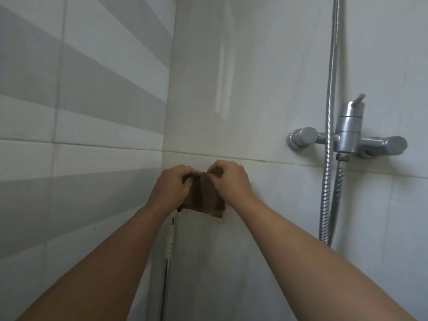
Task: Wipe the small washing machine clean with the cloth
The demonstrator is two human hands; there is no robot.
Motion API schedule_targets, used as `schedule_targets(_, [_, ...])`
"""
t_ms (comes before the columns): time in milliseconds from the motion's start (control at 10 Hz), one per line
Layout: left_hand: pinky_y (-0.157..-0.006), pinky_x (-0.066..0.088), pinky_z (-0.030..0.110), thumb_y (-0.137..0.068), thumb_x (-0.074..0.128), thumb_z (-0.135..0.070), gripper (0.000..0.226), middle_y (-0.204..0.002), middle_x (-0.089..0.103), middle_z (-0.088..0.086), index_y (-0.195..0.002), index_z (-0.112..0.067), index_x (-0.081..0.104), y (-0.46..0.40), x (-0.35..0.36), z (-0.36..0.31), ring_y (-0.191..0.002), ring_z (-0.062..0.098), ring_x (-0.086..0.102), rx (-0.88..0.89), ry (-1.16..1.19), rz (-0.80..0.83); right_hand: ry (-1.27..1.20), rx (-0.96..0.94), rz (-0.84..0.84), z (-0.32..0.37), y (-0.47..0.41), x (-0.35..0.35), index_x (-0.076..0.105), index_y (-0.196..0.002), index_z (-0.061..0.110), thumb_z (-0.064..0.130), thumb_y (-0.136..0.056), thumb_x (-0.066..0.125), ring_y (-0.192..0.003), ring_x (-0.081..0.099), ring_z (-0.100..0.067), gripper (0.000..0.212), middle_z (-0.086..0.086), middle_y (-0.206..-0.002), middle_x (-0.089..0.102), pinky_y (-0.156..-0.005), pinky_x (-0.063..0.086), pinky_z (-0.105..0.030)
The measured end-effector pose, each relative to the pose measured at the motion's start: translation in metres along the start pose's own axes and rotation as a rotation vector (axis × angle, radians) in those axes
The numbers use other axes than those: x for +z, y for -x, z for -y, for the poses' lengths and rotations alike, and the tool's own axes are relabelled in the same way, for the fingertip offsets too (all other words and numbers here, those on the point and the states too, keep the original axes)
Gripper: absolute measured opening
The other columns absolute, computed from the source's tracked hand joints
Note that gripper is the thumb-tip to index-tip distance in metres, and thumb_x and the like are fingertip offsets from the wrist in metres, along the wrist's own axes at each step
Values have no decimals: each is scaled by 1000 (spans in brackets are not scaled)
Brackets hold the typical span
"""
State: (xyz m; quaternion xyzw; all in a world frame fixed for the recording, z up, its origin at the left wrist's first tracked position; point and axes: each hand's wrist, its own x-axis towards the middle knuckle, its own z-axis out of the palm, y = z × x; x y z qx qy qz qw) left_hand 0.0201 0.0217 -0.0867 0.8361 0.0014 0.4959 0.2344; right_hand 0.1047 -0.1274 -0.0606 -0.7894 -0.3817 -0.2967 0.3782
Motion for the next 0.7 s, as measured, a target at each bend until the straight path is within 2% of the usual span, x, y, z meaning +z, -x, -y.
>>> schedule_targets(100, [-95, 53, 34, -94, 55, -11, 29, -111, 72, -4, -113, -24, 72, -12, 23, 17, -102, 15, 65, 7, -20, 8, 197, -53, -17, -9, -13, 15, 74, -104, 26, 28, -95, 62, -93, 66, -23, 15, 1, -103, 74, -72, 50, -31])
schedule_targets(200, [-92, 54, 35, -94, 55, -16, 28, -113, 64, -4, -116, -25, 70, -12, 42, 32, -102, 16, 62, -21, -20, 10, 325, -135, -64, -18, -11, 29, 71, -105, 22, 31, -101, 55, -87, 65, -26, 19, -1, -103, 68, -71, 54, -37])
schedule_targets(300, [-80, 55, 38, -92, 54, -22, 30, -116, 53, -4, -117, -24, 70, -2, 53, 40, -103, 17, 54, 34, -155, -65, 377, -194, -69, -25, -1, 42, 70, -102, 17, 32, -104, 51, -82, 62, -30, 24, -6, -101, 59, -63, 48, -38])
schedule_targets(400, [-87, 53, 38, -90, 43, -24, 46, -130, 57, -4, -133, -25, 60, 21, 55, 41, -110, 22, 53, 83, -225, 13, 343, -170, 26, -29, 15, 40, 71, -110, 15, 31, -102, 52, -94, 60, -32, 26, -9, -107, 57, -70, 45, -38])
schedule_targets(500, [-109, 41, 40, -89, 36, -30, 61, -157, 35, -5, -150, -30, 38, 56, 52, 42, -132, 24, 43, 76, -225, 149, 394, -153, 138, -24, 43, 21, 61, -133, 23, 34, -99, 52, -112, 53, -32, 37, -8, -128, 52, -89, 46, -43])
schedule_targets(600, [-119, 22, 35, -87, 41, -39, 69, -160, 1, -11, -154, -33, 25, 96, 44, 38, -149, 24, 20, -36, -206, 226, 294, -114, 193, -11, 78, -17, 47, -150, 28, 36, -98, 52, -126, 48, -28, 53, -3, -140, 46, -100, 45, -42])
schedule_targets(700, [-119, 19, 30, -83, 47, -48, 67, -160, 5, -10, -148, -35, 36, 137, 34, 22, -149, 19, 19, -133, -31, 228, -36, -129, 20, 10, 115, -71, 58, -145, 29, 39, -96, 60, -122, 55, -12, 50, 8, -130, 53, -101, 49, -34])
